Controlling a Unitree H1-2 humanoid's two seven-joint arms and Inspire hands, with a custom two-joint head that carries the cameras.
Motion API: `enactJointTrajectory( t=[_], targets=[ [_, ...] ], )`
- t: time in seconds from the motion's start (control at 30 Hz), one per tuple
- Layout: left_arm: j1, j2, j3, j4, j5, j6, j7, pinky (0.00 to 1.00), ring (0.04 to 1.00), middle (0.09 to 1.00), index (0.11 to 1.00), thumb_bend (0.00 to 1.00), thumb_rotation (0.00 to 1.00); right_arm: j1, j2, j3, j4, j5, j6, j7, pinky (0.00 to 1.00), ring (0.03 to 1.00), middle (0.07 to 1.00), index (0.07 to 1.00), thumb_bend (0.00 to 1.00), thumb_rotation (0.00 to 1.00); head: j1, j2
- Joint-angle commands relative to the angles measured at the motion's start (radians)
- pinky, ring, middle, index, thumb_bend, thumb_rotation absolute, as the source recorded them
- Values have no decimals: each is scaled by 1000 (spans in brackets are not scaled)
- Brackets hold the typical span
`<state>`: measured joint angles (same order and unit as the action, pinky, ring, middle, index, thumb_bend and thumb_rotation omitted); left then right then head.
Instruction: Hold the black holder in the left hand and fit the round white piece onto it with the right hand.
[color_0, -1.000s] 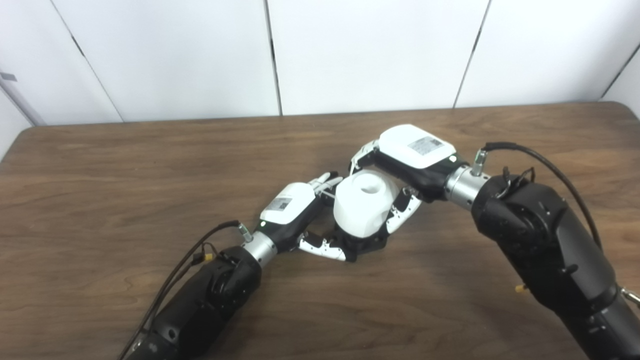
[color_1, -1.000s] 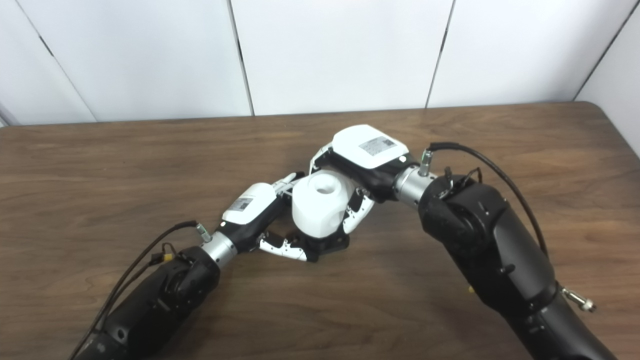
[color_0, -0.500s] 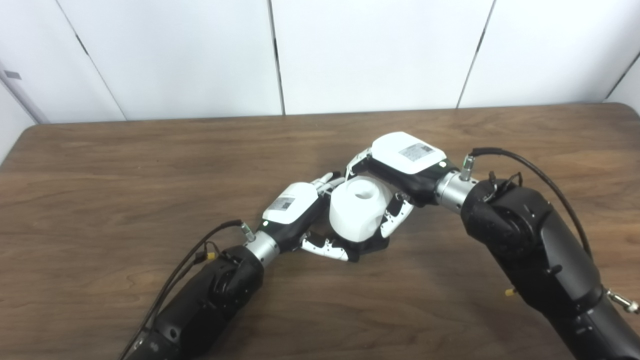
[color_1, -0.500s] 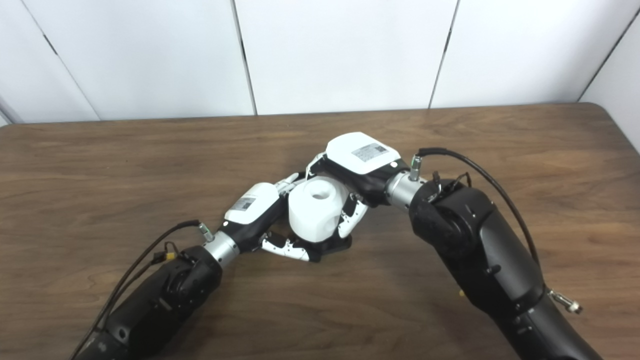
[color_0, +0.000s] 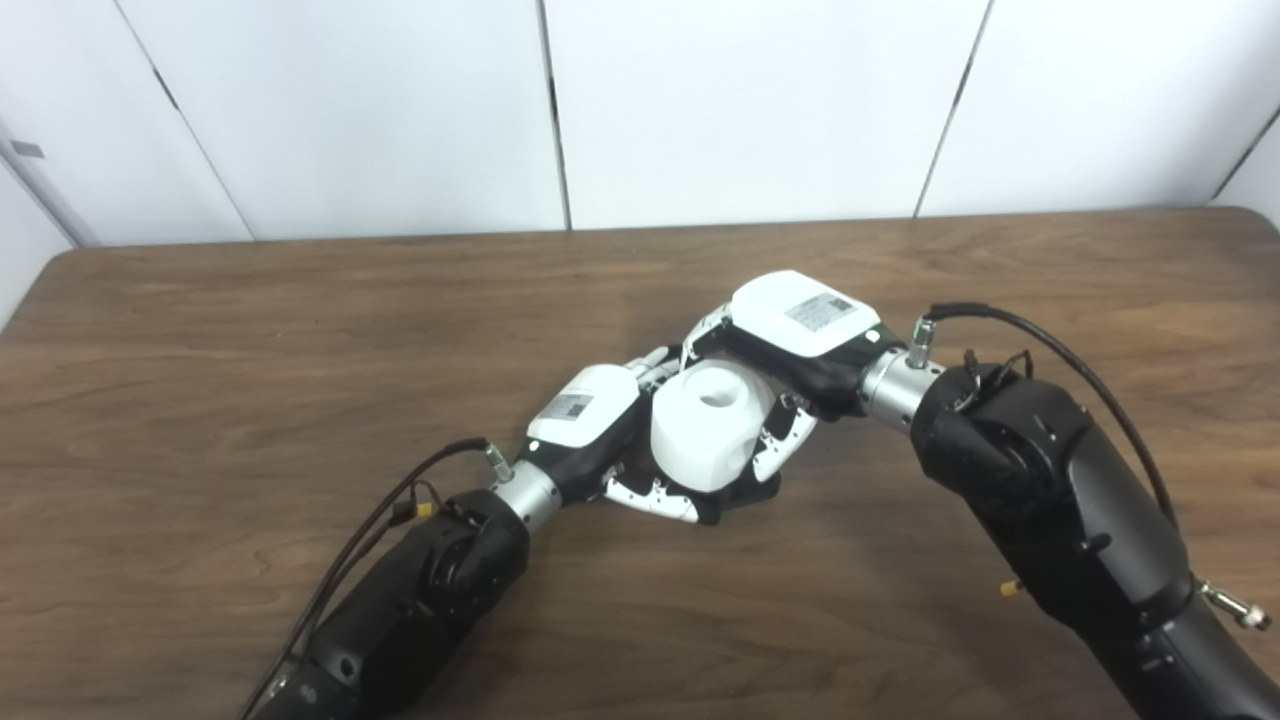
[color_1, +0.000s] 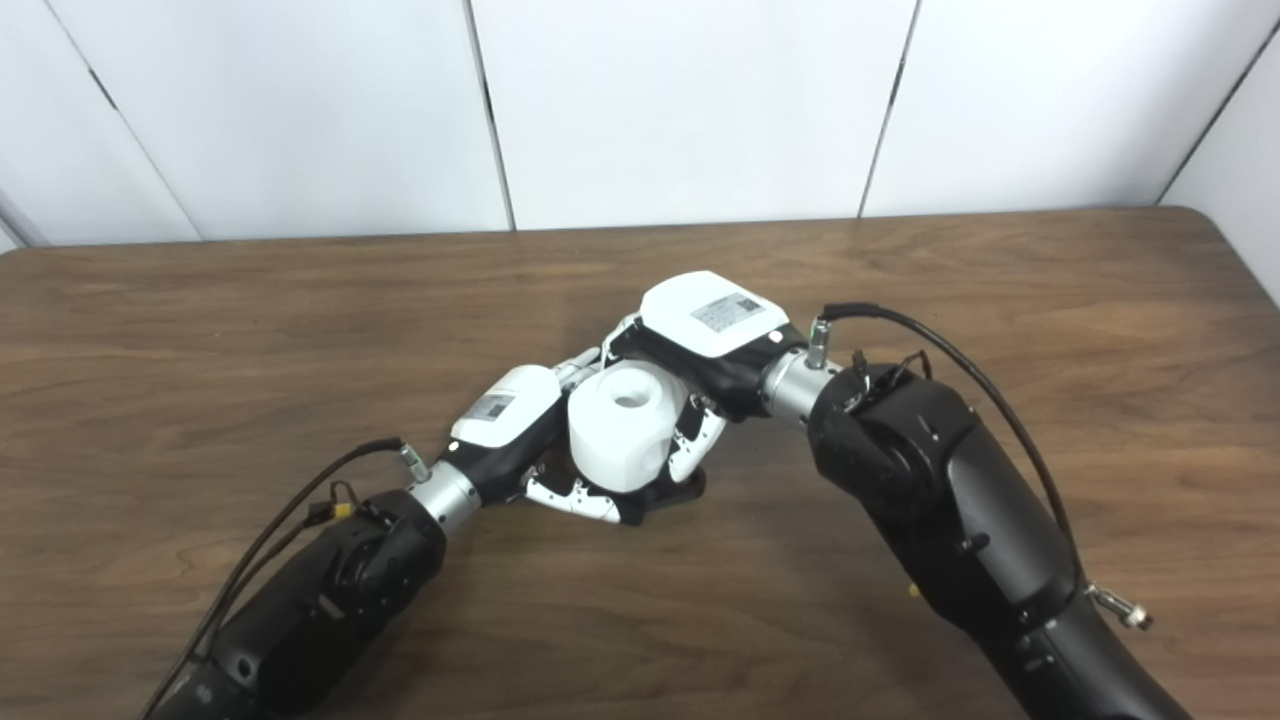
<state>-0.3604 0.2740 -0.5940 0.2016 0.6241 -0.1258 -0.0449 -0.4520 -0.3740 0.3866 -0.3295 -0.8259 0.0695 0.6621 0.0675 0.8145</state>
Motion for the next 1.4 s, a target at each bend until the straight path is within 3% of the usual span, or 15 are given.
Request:
enactJointTrajectory(
  t=[0.0,0.37,0.63,1.37],
  targets=[
    [53,9,-54,28,47,25,-107,947,997,945,488,523,71,-17,-23,-3,-4,6,-33,-13,815,796,740,481,525,142,1,1],
    [52,13,-49,30,48,26,-104,956,992,944,487,523,70,-4,-69,-13,3,35,-83,-22,757,790,731,481,526,142,0,8],
    [61,16,-44,15,41,30,-110,947,996,941,486,524,69,3,-91,-29,-14,47,-69,-10,769,796,736,481,526,141,-9,14],
    [64,13,-45,8,44,34,-113,955,984,925,483,524,71,4,-54,-16,19,29,-73,-42,787,796,731,481,525,143,-4,24]
  ],
)
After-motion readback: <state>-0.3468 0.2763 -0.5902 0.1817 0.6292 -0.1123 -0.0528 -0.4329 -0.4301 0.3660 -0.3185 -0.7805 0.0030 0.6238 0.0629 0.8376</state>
